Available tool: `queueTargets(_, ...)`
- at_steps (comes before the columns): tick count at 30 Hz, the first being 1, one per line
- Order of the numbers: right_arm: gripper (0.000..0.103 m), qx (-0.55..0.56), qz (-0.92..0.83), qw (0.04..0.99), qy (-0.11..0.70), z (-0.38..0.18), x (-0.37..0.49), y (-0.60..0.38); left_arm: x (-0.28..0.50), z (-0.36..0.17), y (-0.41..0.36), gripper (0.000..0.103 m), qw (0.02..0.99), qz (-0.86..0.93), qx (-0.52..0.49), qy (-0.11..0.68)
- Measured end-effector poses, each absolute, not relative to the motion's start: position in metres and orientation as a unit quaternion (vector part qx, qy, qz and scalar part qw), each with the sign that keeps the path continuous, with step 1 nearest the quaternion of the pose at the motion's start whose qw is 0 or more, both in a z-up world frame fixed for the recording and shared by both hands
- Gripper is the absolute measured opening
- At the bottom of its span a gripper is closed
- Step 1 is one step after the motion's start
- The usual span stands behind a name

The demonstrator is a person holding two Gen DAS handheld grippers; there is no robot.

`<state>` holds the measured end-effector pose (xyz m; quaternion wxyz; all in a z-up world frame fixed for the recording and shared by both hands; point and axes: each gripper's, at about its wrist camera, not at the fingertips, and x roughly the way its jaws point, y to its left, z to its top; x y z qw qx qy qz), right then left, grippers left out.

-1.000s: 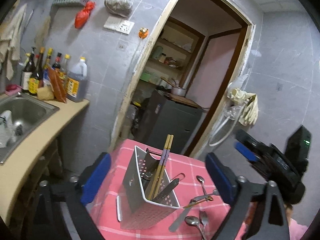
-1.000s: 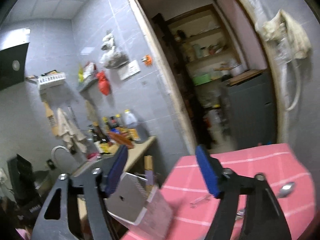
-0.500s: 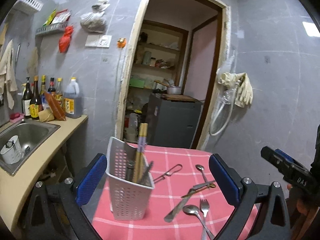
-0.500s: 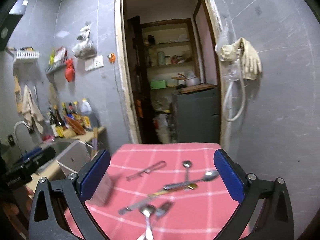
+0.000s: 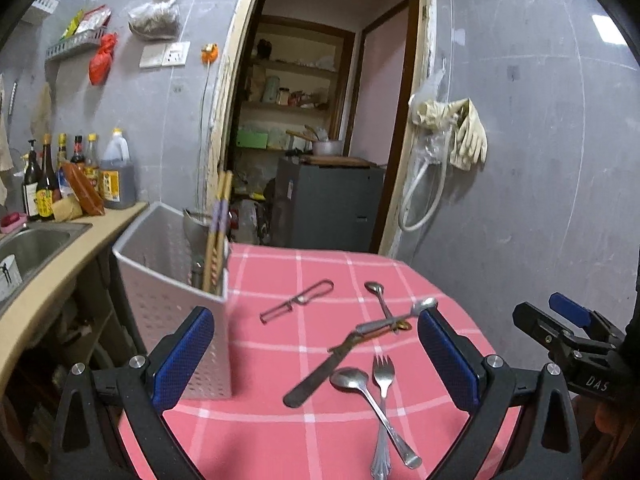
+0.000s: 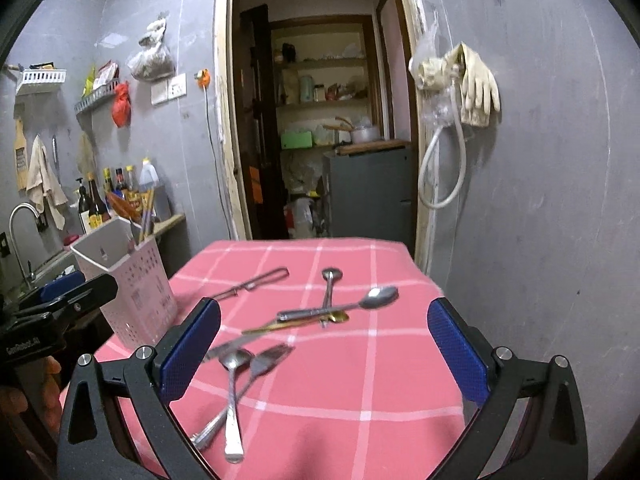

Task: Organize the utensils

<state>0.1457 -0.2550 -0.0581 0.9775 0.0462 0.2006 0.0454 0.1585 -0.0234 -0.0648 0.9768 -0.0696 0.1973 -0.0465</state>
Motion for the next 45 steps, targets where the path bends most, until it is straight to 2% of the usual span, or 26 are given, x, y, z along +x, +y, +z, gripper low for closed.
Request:
queueTargets(9,0.102,0.059,0.072,0.967,0.239,-0.099,0.181,-0.263,0.187,-0.100,-0.032,0.103,0.969,-0.026,-0.077,0.231)
queueTargets(15,0.101,0.107,0.142,0.941,0.289,-0.121,0.211,-0.266,0.207,-0.116,-0.029,0.102,0.954,-0.055,-0.102,0.277)
queueTargets(16,0.096,0.113,0.150,0.936,0.297,-0.126,0.216,-0.266,0.208,-0.118,-0.029,0.101,0.951,-0.063,-0.107,0.282)
queueTargets(17,0.084,0.122,0.164,0.929,0.308,-0.130,0.221,-0.266,0.209,-0.120,-0.030,0.099,0.949,-0.072,-0.111,0.287)
queueTargets(19,0.070,0.134,0.178,0.918,0.329,-0.140,0.230,-0.265,0.214,-0.124,-0.032,0.085,0.942,-0.088,-0.118,0.301)
queueTargets(21,0.061,0.148,0.196,0.905,0.347,-0.150,0.240,-0.264,0.220,-0.130,-0.033,0.077,0.931,-0.107,-0.131,0.322)
queueTargets(23,0.046,0.147,0.212,0.895,0.363,-0.157,0.248,-0.260,0.226,-0.136,-0.034,0.067,0.919,-0.125,-0.150,0.342)
queueTargets(26,0.033,0.145,0.236,0.878,0.389,-0.168,0.260,-0.250,0.238,-0.149,-0.033,0.054,0.895,-0.146,-0.185,0.378)
queueTargets(29,0.026,0.149,0.255,0.860,0.417,-0.179,0.268,-0.241,0.249,-0.162,-0.033,0.043,0.874,-0.155,-0.215,0.408)
queueTargets(30,0.024,0.151,0.260,0.855,0.423,-0.182,0.271,-0.238,0.252,-0.167,-0.033,0.039,0.866,-0.158,-0.227,0.416)
queueTargets(36,0.020,0.169,0.279,0.831,0.451,-0.195,0.281,-0.229,0.265,-0.186,-0.033,0.027,0.828,-0.163,-0.280,0.458)
queueTargets(41,0.020,0.191,0.294,0.811,0.468,-0.199,0.290,-0.227,0.273,-0.196,-0.031,0.025,0.803,-0.164,-0.324,0.473)
queueTargets(45,0.020,0.213,0.301,0.790,0.491,-0.204,0.299,-0.223,0.284,-0.204,-0.031,0.018,0.783,-0.159,-0.350,0.489)
